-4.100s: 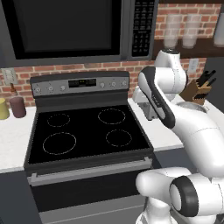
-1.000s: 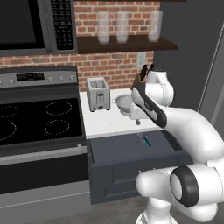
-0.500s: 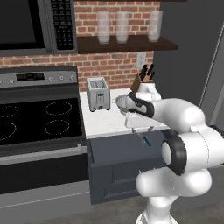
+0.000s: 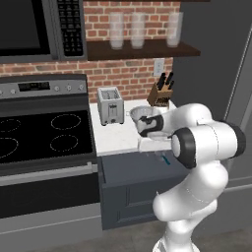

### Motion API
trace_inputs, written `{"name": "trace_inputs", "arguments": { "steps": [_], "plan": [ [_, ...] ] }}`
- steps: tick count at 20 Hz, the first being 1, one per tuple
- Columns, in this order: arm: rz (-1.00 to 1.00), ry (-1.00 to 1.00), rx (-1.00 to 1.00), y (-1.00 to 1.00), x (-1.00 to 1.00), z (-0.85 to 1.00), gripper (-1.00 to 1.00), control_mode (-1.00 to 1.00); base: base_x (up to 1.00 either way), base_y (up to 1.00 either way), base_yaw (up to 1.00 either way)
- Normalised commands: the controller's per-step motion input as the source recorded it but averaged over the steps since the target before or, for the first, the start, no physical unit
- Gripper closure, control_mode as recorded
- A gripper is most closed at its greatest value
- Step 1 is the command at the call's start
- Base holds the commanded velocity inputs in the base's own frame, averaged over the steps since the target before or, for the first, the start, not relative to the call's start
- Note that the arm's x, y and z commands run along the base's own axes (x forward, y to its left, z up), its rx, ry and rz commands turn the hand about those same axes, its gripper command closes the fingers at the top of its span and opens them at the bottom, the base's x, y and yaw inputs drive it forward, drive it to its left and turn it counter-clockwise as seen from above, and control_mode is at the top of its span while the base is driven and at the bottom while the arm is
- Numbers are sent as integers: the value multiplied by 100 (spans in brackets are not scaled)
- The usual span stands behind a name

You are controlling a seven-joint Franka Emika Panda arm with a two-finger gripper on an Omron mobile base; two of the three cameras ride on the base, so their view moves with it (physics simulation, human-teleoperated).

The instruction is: Pick the measuring cup from the drawer and place it on the counter.

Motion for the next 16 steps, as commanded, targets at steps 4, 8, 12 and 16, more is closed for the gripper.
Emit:
{"name": "trace_inputs", "arguments": {
  "steps": [4,8,12,16],
  "plan": [
    [0,-9,0,-16,11,-65,-100,-100,0,0,0],
    [0,-15,0,-14,0,-54,-100,-100,0,0,0],
    [0,-12,0,-3,0,-63,-100,-100,0,0,0],
    [0,-2,0,-1,0,-60,-100,-100,0,0,0]
  ]
}}
